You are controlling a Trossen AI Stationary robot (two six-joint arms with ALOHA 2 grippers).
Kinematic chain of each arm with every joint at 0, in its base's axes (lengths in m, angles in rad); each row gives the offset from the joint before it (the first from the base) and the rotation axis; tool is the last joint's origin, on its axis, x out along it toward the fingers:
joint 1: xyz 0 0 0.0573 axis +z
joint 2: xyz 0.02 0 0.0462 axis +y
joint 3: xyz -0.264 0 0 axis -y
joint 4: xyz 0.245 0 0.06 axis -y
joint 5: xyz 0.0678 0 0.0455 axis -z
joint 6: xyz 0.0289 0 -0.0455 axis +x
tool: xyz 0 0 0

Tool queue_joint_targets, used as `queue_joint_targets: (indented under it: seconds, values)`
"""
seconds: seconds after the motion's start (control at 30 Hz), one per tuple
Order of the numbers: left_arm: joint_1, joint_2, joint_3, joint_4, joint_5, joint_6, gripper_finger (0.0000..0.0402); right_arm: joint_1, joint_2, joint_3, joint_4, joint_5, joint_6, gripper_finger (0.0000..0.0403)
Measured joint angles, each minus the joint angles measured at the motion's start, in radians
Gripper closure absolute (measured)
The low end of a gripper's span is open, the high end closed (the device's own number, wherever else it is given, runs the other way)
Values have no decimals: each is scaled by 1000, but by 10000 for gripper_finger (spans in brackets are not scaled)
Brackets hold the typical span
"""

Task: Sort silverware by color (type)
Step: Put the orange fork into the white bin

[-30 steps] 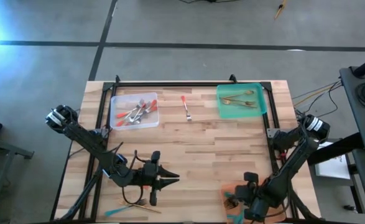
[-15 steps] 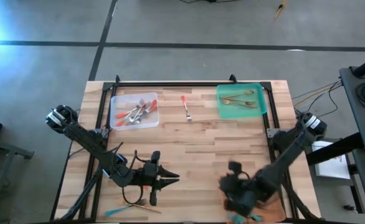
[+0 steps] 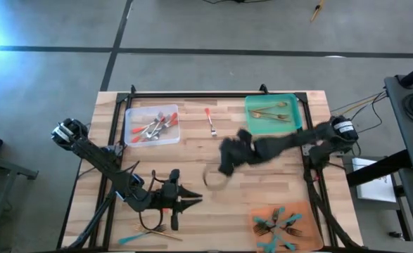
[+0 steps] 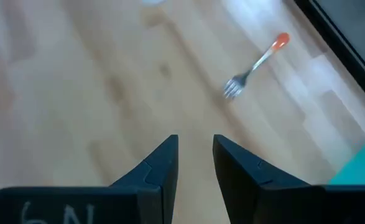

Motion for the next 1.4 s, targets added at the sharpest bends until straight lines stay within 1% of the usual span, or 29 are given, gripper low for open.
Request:
queue_joint_targets:
  seconds: [0.1, 0.17, 0.27, 0.4, 0.47, 0.57, 0.67, 0.73, 0.8, 0.87, 0.93, 1.0, 1.1, 1.17, 1.23, 1.33, 1.37, 1.4]
  values:
    - [0, -25, 0, -71, -86, 0, 365, -142, 13, 0, 88, -121, -81, 309]
    - [2, -44, 0, -149, -96, -4, 365, -228, 28, 0, 155, -207, -119, 309]
    - [6, -85, -1, -235, -104, -11, 365, -343, 56, 0, 252, -321, -138, 309]
    - [10, -145, 0, -367, -210, -29, 365, -463, 123, 0, 338, -430, -138, 309]
    - [12, -173, 0, -438, -231, -47, 365, -502, 164, 0, 346, -462, -138, 309]
    - [25, -202, 0, -513, -218, -83, 365, -531, 211, 0, 340, -523, -146, 309]
    - [64, -211, 0, -621, -216, -141, 365, -536, 220, 1, 329, -583, -185, 309]
    - [107, -213, 0, -726, -181, -206, 365, -534, 203, 3, 300, -591, -218, 309]
    - [171, -214, 0, -827, -124, -274, 365, -527, 169, 3, 254, -592, -231, 309]
    - [247, -209, 0, -905, -74, -307, 365, -517, 123, 4, 196, -590, -244, 309]
    - [336, -204, 0, -954, -6, -289, 365, -501, 77, 4, 130, -587, -256, 309]
    - [438, -196, 0, -963, 98, -215, 365, -476, 34, 2, 64, -587, -268, 309]
    - [603, -173, 0, -944, 317, -41, 365, -436, -24, -4, -3, -587, -275, 309]
    - [712, -151, 0, -913, 492, 99, 365, -411, -60, -11, -19, -580, -296, 309]
    - [811, -124, 2, -886, 692, 286, 365, -390, -91, -22, -22, -547, -314, 309]
    - [925, -67, 13, -879, 993, 588, 365, -375, -130, -41, -22, -501, -351, 309]
    - [953, -45, 23, -880, 1068, 682, 365, -375, -144, -50, -24, -491, -360, 309]
    - [977, -20, 35, -878, 1105, 771, 365, -377, -155, -58, -25, -480, -371, 310]
